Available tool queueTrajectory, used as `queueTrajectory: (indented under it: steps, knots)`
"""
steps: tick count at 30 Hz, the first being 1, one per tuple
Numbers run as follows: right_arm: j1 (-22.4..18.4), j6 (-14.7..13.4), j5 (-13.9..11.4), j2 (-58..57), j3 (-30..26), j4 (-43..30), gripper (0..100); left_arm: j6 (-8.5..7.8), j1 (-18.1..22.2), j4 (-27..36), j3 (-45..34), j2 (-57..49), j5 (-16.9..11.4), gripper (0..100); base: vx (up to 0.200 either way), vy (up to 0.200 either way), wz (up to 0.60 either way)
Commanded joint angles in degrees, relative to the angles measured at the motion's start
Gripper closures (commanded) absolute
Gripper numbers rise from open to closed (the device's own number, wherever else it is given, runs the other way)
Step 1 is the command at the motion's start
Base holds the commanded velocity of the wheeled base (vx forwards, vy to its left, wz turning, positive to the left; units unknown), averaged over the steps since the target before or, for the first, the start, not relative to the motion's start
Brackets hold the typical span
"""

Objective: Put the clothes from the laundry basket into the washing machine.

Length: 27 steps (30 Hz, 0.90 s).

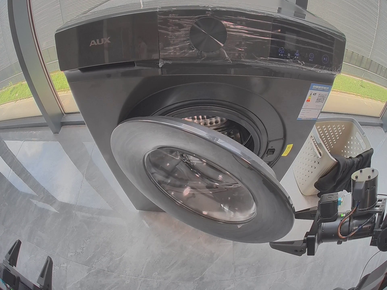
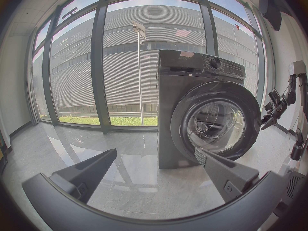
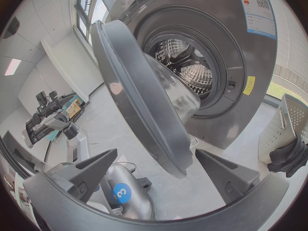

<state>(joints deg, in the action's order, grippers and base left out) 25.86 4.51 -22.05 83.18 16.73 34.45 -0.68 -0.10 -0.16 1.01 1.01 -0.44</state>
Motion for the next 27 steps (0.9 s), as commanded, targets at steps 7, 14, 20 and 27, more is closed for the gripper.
queueTrajectory:
  steps: [7, 14, 20, 27]
  knots:
    - [-0.8, 0.1, 0.3, 0.0, 2.2, 0.2, 0, -0.02, 0.0, 0.0, -0.8, -0.9, 0.0, 0, -0.057, 0.000, 0.00]
    - [-1.4, 0.1, 0.5, 6.4, 3.1, 4.9, 0, -0.02, 0.0, 0.0, -0.8, -0.9, 0.0, 0, -0.029, 0.000, 0.00]
    - [1.5, 0.0, 0.4, 5.5, -0.6, 6.3, 0, -0.02, 0.0, 0.0, -0.8, -0.9, 0.0, 0, 0.000, 0.000, 0.00]
    - [3.4, -1.2, 0.1, -1.4, -3.2, 6.1, 0, -0.02, 0.0, 0.0, -0.8, -0.8, 0.0, 0, 0.000, 0.000, 0.00]
